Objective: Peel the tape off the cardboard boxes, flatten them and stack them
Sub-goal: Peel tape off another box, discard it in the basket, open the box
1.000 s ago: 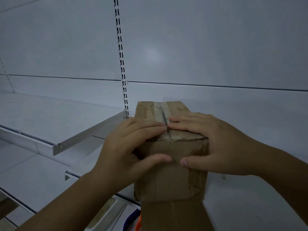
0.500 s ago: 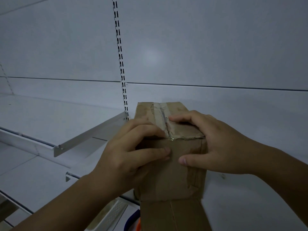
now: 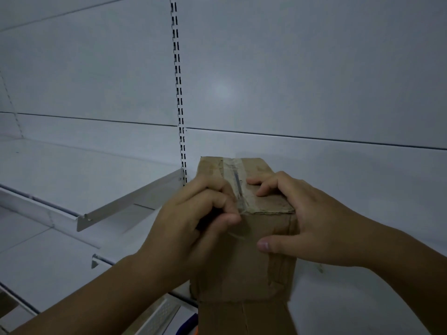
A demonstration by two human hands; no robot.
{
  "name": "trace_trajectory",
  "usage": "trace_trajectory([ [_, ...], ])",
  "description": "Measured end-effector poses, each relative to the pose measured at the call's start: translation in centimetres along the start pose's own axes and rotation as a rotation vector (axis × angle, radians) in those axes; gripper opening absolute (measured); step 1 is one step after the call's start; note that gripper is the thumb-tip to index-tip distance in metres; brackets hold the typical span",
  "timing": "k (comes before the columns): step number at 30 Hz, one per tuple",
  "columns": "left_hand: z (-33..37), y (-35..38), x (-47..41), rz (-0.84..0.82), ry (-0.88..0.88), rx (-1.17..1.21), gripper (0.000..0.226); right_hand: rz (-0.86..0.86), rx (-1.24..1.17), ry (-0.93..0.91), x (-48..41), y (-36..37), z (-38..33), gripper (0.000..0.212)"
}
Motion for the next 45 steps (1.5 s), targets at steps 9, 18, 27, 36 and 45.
trace_trajectory([
  [9, -0.5, -0.2, 0.7, -0.173, 0.192, -0.139, 0.020, 0.012, 0.016, -0.006, -0.1, 0.0, -0.2, 0.054],
  [18, 0.2, 0.5, 1.2, -0.032, 0.261, -0.159, 0.009, -0.008, 0.003, -0.003, -0.2, 0.1, 0.0, 0.061],
  [27, 0.8, -1.4, -2.0, 0.099, -0.134, 0.054, 0.007, -0.023, -0.019, -0.014, -0.3, 0.2, 0.4, 0.055],
  [36, -2.8, -0.3, -3.9, -0.052, -0.666, 0.478, 0.014, 0.083, 0.093, -0.173, -0.2, 0.2, -0.5, 0.031],
  [45, -4.8, 0.7, -5.0, -0.281, -0.884, 0.585, 0.014, 0.498, 0.115, -0.328, 1.0, 1.0, -0.6, 0.046],
])
Point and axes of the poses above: each hand's wrist, its own x-axis away from the middle knuckle, its own y-axis out of the palm, z = x × y, the point moved 4 cm from there along -x, towards the middle knuckle, and after that the axes turned 3 degrees about -x, right-handed, at the moved point
